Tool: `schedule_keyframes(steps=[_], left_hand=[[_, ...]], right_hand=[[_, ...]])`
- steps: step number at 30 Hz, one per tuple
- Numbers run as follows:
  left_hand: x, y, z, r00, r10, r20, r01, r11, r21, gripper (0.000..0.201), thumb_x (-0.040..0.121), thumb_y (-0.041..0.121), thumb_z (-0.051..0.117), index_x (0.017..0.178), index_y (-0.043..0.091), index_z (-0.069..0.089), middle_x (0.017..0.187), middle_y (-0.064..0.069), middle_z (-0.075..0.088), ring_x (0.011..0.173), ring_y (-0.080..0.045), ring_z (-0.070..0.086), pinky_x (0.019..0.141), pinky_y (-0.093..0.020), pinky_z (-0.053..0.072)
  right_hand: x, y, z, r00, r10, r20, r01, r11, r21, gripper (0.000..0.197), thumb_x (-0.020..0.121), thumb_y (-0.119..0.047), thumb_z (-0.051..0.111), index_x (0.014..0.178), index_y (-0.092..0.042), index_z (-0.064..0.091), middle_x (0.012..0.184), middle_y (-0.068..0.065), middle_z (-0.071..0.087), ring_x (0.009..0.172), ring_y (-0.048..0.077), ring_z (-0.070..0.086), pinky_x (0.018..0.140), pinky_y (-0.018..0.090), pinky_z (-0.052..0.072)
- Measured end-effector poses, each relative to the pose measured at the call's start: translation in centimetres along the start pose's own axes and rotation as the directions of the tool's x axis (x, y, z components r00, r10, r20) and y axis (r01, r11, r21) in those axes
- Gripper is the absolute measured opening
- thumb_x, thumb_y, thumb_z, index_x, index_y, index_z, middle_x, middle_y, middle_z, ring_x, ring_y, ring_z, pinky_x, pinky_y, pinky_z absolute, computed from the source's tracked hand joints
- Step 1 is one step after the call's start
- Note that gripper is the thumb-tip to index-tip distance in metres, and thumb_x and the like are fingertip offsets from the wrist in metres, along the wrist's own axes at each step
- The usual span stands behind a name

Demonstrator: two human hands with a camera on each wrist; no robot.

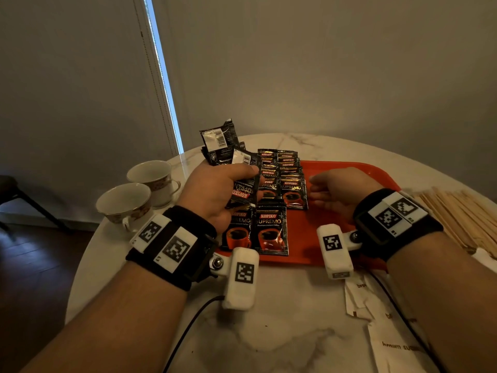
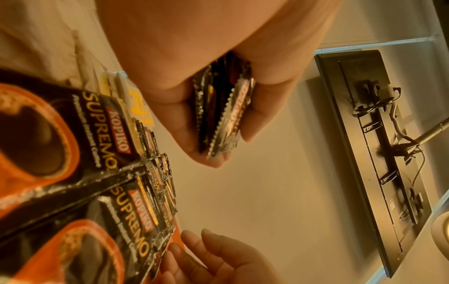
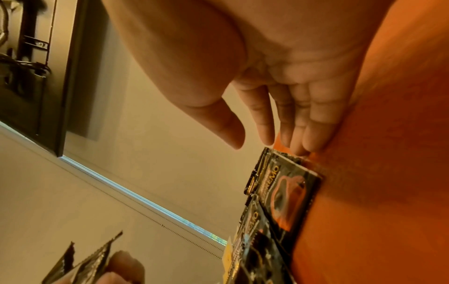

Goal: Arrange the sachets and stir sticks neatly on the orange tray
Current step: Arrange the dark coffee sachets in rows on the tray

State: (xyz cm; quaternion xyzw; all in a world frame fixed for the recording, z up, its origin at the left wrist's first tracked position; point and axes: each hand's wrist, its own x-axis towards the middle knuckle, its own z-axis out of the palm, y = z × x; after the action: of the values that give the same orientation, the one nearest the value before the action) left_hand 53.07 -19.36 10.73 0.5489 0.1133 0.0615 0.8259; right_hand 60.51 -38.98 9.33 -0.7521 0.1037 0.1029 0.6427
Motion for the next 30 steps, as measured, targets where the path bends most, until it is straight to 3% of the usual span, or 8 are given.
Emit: schedule_keyframes(steps=[5,8,11,15,21,24,27,30], left_hand=[[0.2,-0.3,0.0,0.999,-0.024,0.026,0.024,1.000,0.020,0.024,0.090,-0.003,0.070,0.112,0.006,0.066,0.085,-0.014,0.079,0.077,-0.025,0.078,0.062,-0.036,0.064],[-0.1,-0.5,0.1,0.995,-0.052,0.080,0.048,0.997,0.054,0.023,0.091,-0.002,0.069,0.113,0.003,0.066,0.089,-0.016,0.079,0.082,-0.027,0.078,0.063,-0.037,0.064],[-0.4,-0.6,0.3,0.988,-0.058,0.142,0.049,0.996,0.070,0.030,0.089,-0.005,0.070,0.117,0.004,0.067,0.096,-0.017,0.079,0.086,-0.030,0.078,0.061,-0.038,0.063],[-0.8,-0.5,0.5,0.979,-0.044,0.199,0.026,0.995,0.093,0.033,0.088,-0.003,0.071,0.119,0.009,0.069,0.099,-0.015,0.079,0.086,-0.030,0.078,0.069,-0.043,0.063],[-0.5,-0.3,0.3,0.992,-0.088,0.086,0.087,0.996,0.020,0.031,0.092,0.026,0.075,0.116,0.008,0.071,0.097,-0.014,0.079,0.079,-0.029,0.077,0.063,-0.041,0.062],[0.0,-0.2,0.1,0.998,-0.068,0.012,0.068,0.997,-0.040,0.033,0.095,0.034,0.073,0.117,0.009,0.071,0.098,-0.015,0.079,0.077,-0.027,0.076,0.065,-0.041,0.062],[0.0,-0.1,0.2,0.999,-0.032,-0.027,0.030,0.997,-0.074,0.039,0.089,0.038,0.078,0.117,0.012,0.071,0.099,-0.013,0.080,0.079,-0.026,0.077,0.067,-0.040,0.061],[-0.3,-0.1,0.3,1.000,0.011,0.001,-0.011,0.997,-0.073,0.035,0.087,0.032,0.080,0.113,0.009,0.073,0.102,-0.014,0.080,0.087,-0.030,0.078,0.075,-0.044,0.063]], right_hand=[[-0.4,-0.3,0.0,1.000,-0.003,0.021,0.003,1.000,0.025,0.011,0.103,-0.010,0.055,0.093,-0.012,0.060,0.090,0.005,0.066,0.080,0.016,0.065,0.084,0.033,0.052],[-0.7,-0.7,0.0,0.993,-0.111,0.033,0.109,0.992,0.068,0.007,0.100,-0.017,0.062,0.102,-0.012,0.066,0.096,0.003,0.070,0.081,0.014,0.067,0.081,0.033,0.052],[-1.5,-1.4,0.2,0.941,-0.254,0.223,0.242,0.967,0.080,0.021,0.094,-0.028,0.071,0.106,-0.011,0.071,0.092,0.003,0.071,0.074,0.014,0.065,0.073,0.032,0.053],[-2.8,-1.7,1.3,0.857,-0.312,0.410,0.324,0.945,0.042,0.011,0.089,-0.021,0.075,0.093,-0.013,0.070,0.079,0.001,0.070,0.065,0.011,0.063,0.071,0.037,0.050],[-2.5,-2.1,0.8,0.887,-0.413,0.206,0.379,0.906,0.187,0.011,0.088,-0.012,0.075,0.092,-0.006,0.067,0.082,0.012,0.071,0.059,0.015,0.061,0.058,0.031,0.053],[-3.0,-3.1,0.3,0.848,-0.522,0.087,0.471,0.819,0.327,0.012,0.082,-0.005,0.078,0.082,-0.007,0.066,0.079,0.008,0.073,0.067,0.020,0.069,0.065,0.032,0.060],[-3.8,-3.1,0.6,0.761,-0.641,0.105,0.641,0.767,0.034,0.013,0.075,-0.011,0.087,0.078,-0.010,0.074,0.083,0.004,0.076,0.080,0.023,0.074,0.074,0.035,0.062],[-4.8,-2.8,1.5,0.713,-0.653,0.255,0.700,0.676,-0.229,0.009,0.076,-0.016,0.088,0.078,-0.016,0.079,0.087,-0.002,0.077,0.084,0.015,0.073,0.083,0.037,0.062]])
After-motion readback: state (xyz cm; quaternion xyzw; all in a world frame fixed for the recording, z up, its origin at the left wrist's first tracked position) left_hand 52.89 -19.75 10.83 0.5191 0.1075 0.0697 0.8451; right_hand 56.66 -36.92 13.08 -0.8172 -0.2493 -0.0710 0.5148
